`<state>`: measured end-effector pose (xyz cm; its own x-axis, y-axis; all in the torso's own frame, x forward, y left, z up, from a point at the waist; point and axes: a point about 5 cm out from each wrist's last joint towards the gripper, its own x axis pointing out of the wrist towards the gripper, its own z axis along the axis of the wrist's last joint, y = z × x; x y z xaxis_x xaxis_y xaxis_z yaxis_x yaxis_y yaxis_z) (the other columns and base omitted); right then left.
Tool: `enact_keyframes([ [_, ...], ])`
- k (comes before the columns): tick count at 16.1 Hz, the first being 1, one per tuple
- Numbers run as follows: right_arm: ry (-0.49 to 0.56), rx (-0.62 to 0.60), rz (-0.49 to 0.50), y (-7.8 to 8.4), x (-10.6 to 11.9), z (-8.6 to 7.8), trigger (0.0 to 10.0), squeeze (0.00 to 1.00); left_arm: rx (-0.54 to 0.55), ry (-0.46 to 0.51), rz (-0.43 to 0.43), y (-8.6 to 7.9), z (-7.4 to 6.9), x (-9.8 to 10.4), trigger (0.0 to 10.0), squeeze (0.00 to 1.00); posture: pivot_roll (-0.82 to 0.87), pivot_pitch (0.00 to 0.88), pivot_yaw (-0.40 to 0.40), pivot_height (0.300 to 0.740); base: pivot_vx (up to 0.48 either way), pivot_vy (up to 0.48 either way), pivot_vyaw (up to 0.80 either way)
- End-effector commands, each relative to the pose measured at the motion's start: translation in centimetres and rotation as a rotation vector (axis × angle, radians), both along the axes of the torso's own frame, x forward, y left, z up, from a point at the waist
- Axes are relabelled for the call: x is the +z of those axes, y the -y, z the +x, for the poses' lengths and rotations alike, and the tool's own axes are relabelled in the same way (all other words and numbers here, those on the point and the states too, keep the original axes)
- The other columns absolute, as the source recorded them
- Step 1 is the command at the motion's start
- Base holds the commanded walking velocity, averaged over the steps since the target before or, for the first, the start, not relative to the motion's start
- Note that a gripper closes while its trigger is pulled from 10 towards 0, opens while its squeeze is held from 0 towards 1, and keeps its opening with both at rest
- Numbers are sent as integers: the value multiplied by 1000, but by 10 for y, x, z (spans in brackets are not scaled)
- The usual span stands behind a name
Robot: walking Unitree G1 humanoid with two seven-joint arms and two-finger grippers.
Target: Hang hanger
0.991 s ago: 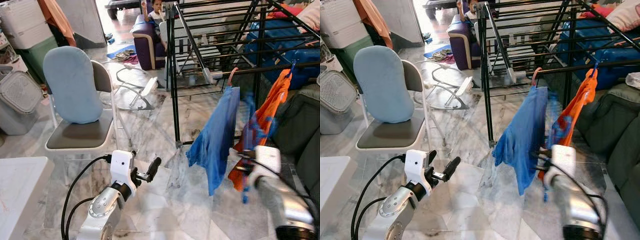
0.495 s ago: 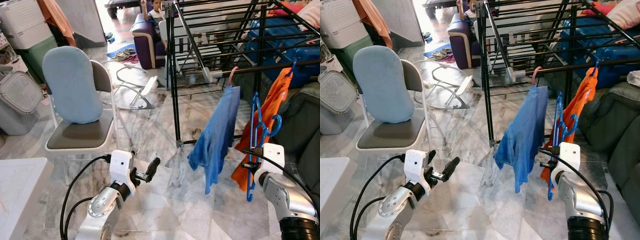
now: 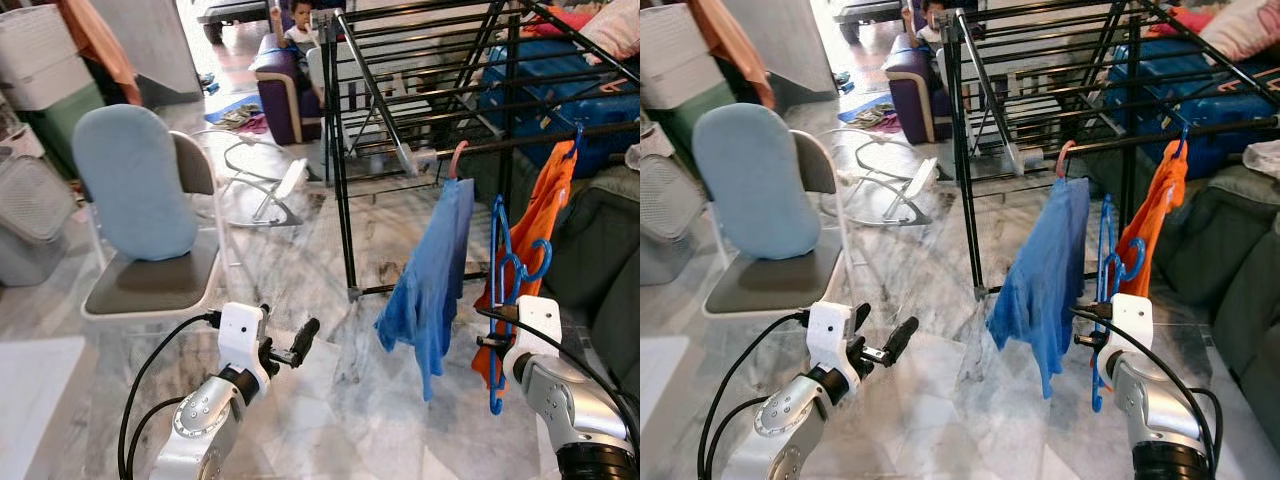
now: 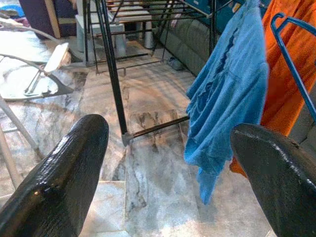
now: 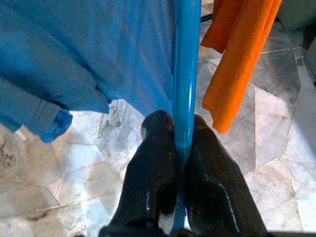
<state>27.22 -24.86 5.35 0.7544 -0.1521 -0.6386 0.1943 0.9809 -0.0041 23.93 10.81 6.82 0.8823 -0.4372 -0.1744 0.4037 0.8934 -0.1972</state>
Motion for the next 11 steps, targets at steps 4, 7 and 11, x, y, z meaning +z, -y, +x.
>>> enact_keyframes([
  [4,-6,39,2,-8,-2,2,10000,0,-1,0,17,-5,-1,0,10000,0,-146,0,101,740,406,0,0],
  [7,-9,44,-2,-8,-3,1,10000,0,-2,-1,19,-5,-1,0,10000,0,-146,0,101,740,460,0,0],
  [11,-12,53,-7,-9,-4,2,10000,0,0,0,21,-5,-2,0,10000,0,-146,0,100,740,437,0,0],
])
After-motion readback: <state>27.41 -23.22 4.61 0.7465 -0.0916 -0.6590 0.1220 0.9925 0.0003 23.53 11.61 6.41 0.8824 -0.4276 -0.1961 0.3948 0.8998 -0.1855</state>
